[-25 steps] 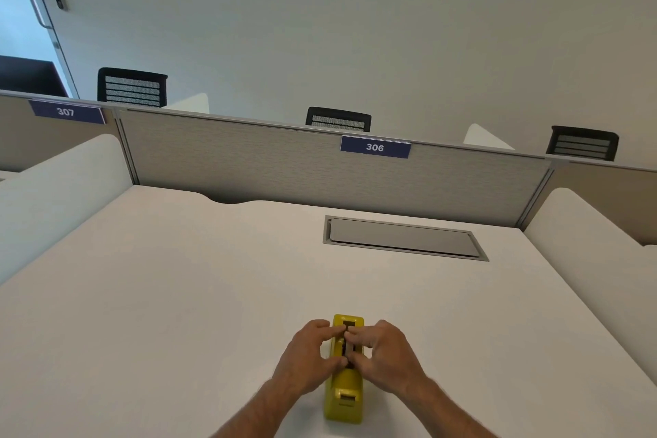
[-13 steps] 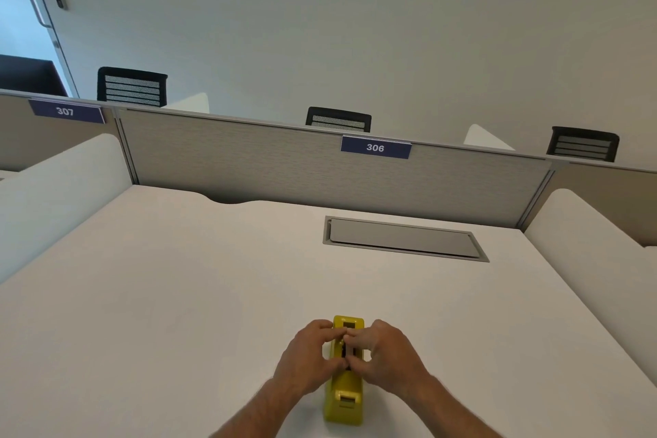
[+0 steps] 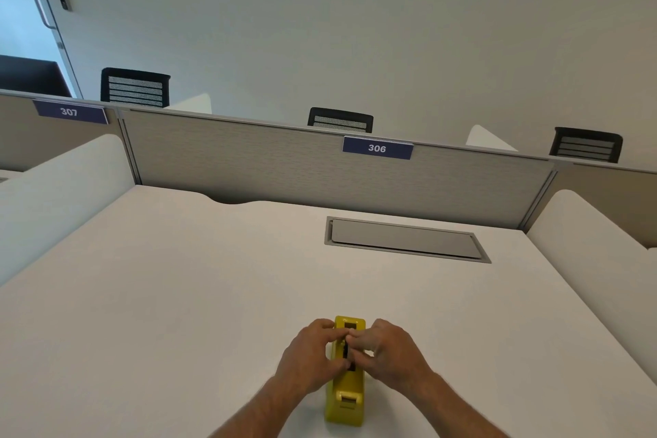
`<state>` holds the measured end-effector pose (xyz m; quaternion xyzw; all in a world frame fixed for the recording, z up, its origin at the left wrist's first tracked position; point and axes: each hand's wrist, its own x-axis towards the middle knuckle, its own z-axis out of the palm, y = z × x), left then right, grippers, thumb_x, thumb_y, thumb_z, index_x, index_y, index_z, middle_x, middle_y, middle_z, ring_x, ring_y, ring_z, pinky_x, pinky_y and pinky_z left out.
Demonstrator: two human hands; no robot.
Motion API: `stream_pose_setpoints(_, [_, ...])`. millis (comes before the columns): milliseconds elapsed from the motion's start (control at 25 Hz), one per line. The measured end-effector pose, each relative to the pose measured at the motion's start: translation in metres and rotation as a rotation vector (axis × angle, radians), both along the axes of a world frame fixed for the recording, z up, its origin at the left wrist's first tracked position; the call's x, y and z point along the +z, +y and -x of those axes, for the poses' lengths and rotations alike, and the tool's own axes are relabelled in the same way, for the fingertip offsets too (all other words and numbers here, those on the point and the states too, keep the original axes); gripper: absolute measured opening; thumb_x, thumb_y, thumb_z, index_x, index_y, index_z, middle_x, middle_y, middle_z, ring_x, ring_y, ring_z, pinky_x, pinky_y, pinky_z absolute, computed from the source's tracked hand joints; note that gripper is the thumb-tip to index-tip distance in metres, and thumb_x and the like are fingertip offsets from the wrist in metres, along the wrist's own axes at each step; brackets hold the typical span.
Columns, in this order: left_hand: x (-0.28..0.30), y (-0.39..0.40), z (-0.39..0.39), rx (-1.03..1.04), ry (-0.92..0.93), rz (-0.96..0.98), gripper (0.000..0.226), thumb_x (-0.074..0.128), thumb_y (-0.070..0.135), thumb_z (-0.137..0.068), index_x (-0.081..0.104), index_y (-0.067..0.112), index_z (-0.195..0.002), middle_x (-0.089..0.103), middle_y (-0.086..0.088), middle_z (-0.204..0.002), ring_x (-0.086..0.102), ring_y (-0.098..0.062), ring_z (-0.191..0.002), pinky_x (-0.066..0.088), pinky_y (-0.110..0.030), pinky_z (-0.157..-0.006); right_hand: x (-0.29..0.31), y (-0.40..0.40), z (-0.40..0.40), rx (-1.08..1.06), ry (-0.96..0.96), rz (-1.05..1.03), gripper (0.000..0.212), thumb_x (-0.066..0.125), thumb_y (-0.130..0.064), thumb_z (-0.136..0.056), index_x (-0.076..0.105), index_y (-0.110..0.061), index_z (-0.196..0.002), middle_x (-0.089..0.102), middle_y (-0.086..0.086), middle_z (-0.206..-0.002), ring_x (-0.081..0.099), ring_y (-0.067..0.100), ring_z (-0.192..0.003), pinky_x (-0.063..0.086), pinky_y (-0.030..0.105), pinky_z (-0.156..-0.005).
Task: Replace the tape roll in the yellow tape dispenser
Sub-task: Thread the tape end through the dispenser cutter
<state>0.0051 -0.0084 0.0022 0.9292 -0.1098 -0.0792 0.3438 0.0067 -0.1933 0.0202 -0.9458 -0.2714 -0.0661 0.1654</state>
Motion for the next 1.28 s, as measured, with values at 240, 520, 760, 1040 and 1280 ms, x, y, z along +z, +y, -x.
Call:
stream_pose_setpoints(240, [-0.0007,-0.0009,-0.001,-0.003,0.009,-0.027,0.058,0.069,0.051,-0.081,0.05,0.047,-0.136,0.045,0.013,-0.146,0.045,-0.01,-0.128,0.045,-0.034,-0.105,0.0005,-0.0042,-0.0015,0.019,-0.023,0.011,0.019,0.054,-0.044,-0.091,0.069,-0.033,-0.096,0.073,-0.016,-0.086,0.047,0.009,-0.071,0.043,0.024,-0.057])
stream_pose_setpoints(520, [-0.0025,-0.0025,-0.0024,0.001,0.021,-0.024,0.06,0.069,0.053,-0.078,0.049,0.049,-0.135,0.045,0.014,-0.144,0.045,-0.009,-0.127,0.044,-0.03,-0.102,-0.0023,-0.0063,-0.0039,0.026,-0.017,-0.015,0.026,0.052,-0.047,-0.09,0.072,-0.035,-0.103,0.073,-0.014,-0.082,0.051,0.009,-0.073,0.042,0.024,-0.056])
stream_pose_setpoints(760, [-0.0017,-0.0019,-0.0029,0.003,0.021,0.0,0.06,0.071,0.05,-0.076,0.052,0.047,-0.133,0.047,0.014,-0.141,0.048,-0.007,-0.122,0.046,-0.028,-0.1,-0.0016,-0.0087,-0.0065,0.018,0.025,-0.042,0.019,0.061,-0.038,-0.094,0.071,-0.037,-0.109,0.075,-0.015,-0.091,0.055,0.009,-0.077,0.048,0.028,-0.062])
stream_pose_setpoints(1040, [0.0012,-0.0017,-0.0018,-0.001,0.026,0.038,0.058,0.07,0.05,-0.078,0.054,0.045,-0.133,0.048,0.013,-0.14,0.05,-0.01,-0.12,0.048,-0.034,-0.103,-0.0057,-0.0058,-0.0047,0.016,-0.012,-0.064,0.021,0.057,-0.045,-0.087,0.071,-0.029,-0.09,0.074,-0.016,-0.088,0.054,0.01,-0.075,0.052,0.03,-0.063])
stream_pose_setpoints(1280, [0.0026,-0.002,-0.001,0.007,0.001,0.062,0.055,0.072,0.05,-0.076,0.058,0.046,-0.128,0.049,0.016,-0.136,0.051,-0.005,-0.112,0.051,-0.03,-0.097,-0.0041,-0.0094,-0.0077,-0.001,0.037,-0.106,0.016,0.06,-0.036,-0.092,0.075,-0.031,-0.095,0.075,-0.017,-0.089,0.054,0.008,-0.08,0.05,0.027,-0.068])
